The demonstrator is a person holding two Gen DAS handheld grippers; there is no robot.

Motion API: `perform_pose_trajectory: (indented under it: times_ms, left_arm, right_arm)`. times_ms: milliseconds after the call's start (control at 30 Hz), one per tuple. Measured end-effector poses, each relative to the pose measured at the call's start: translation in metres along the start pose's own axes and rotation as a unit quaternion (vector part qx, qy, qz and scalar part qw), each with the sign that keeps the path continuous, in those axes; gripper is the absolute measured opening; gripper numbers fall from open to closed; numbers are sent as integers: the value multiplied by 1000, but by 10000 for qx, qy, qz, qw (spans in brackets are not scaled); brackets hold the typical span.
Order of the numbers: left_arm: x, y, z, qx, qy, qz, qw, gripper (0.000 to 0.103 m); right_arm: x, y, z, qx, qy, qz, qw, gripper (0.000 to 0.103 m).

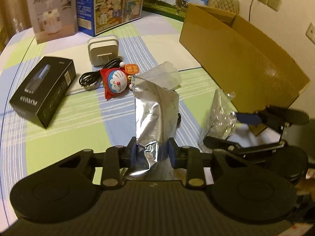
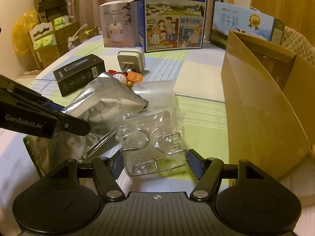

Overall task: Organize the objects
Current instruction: 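Carry pouch and plastic box into the cardboard box and release both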

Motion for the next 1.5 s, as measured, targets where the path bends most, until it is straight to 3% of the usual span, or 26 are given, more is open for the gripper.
perform_pose_trajectory:
  times_ms: [467, 800, 1100, 1500]
  left_arm:
    - [29, -70, -5, 475, -823, -34, 9955, 26]
    - [96, -114, 34, 935, -623, -309, 9932, 26]
    - [163, -104, 78, 1048, -515, -742, 9904, 26]
    - [198, -74, 124, 1110, -626, -809, 9885, 26]
  right_arm:
    - [-1, -81, 5, 295, 275, -17, 9992, 64]
    - [52, -161, 37, 809, 465, -430, 9947, 64]
    - [131, -189, 40, 730, 643, -951, 9907, 64]
    - [189, -180, 35, 494, 920, -1073, 9887, 64]
Point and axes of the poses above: each gripper's, at about its wrist camera, not at the fingertips, and y roughly the way its jaws point, x to its right, z to its top, the point moved 2 cm from there along y, roughly the way its jaws point, and after that the axes turned 4 degrees about -x, right-handed, at the moved point
